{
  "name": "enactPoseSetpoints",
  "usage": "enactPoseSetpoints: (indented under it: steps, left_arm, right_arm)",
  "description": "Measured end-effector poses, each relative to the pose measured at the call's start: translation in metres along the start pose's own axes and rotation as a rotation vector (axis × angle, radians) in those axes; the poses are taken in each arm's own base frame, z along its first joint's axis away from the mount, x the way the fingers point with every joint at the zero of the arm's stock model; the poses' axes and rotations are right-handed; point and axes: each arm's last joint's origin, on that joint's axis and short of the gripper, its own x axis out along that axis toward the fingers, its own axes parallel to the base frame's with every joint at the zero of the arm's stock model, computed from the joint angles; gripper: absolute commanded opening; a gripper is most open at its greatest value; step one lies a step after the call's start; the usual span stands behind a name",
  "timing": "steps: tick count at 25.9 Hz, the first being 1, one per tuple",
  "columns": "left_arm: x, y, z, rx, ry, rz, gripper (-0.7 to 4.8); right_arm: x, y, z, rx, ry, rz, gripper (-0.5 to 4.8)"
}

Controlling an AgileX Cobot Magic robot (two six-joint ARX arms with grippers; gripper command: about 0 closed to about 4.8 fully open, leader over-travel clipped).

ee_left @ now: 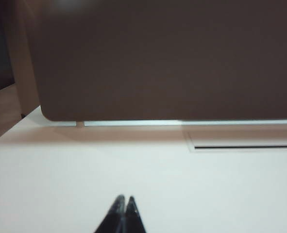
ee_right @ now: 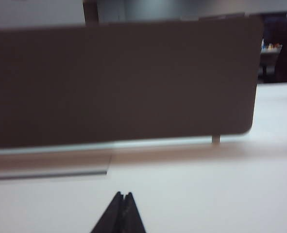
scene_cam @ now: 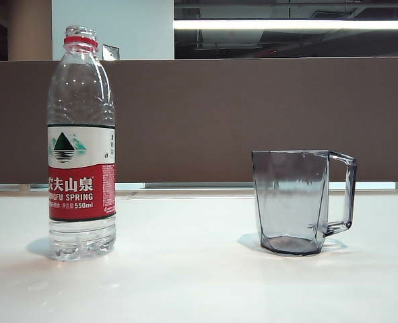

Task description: Pick up the mineral water bottle with the left hand on the table and pour water into the mug until it's half full.

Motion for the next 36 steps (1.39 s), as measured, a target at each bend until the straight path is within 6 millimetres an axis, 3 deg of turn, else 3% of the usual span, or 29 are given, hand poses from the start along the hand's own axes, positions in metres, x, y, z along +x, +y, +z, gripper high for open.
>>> enactPoseSetpoints:
  steps: [8, 15, 19, 22, 29, 30, 31, 32, 34, 36]
  left_arm:
    - [0.007, -0.002, 0.029, -0.056, 0.025, -0.096, -0.06]
    - [0.044, -0.004, 0.060, -0.072, 0.116, -0.192, -0.06]
    - [0.054, -0.021, 0.056, -0.100, 0.180, -0.335, -0.06]
    - [0.051, -0.040, 0.057, -0.101, 0.181, -0.448, -0.06]
    - [0.047, -0.050, 0.056, -0.106, 0.199, -0.536, -0.04]
    - [0.047, -0.050, 0.056, -0.107, 0.209, -0.547, 0.09]
    - [0.047, -0.051, 0.056, -0.108, 0.224, -0.556, 0.77]
    - [0.046, -0.051, 0.057, -0.109, 0.233, -0.568, 1.79]
    - [0.045, -0.051, 0.059, -0.112, 0.247, -0.602, 4.79]
    - [0.044, -0.052, 0.055, -0.112, 0.296, -0.625, 4.79]
  right_arm:
    - [-0.004, 0.002, 0.036, -0.002, 0.027, 0.050, -0.02]
    - [0.019, 0.011, 0.053, 0.000, 0.141, 0.187, -0.02]
    - [0.024, 0.021, 0.059, 0.006, 0.196, 0.286, -0.03]
    - [0.020, 0.033, 0.051, 0.006, 0.285, 0.403, -0.03]
    - [0.010, 0.047, 0.045, 0.031, 0.359, 0.482, -0.03]
    - [0.009, 0.048, 0.045, 0.033, 0.366, 0.488, -0.03]
    - [0.008, 0.049, 0.045, 0.030, 0.369, 0.490, -0.03]
    - [0.007, 0.051, 0.044, 0.026, 0.374, 0.491, -0.03]
    - [0.004, 0.053, 0.043, 0.016, 0.384, 0.503, -0.03]
    - [0.001, 0.057, 0.042, 0.000, 0.398, 0.526, -0.03]
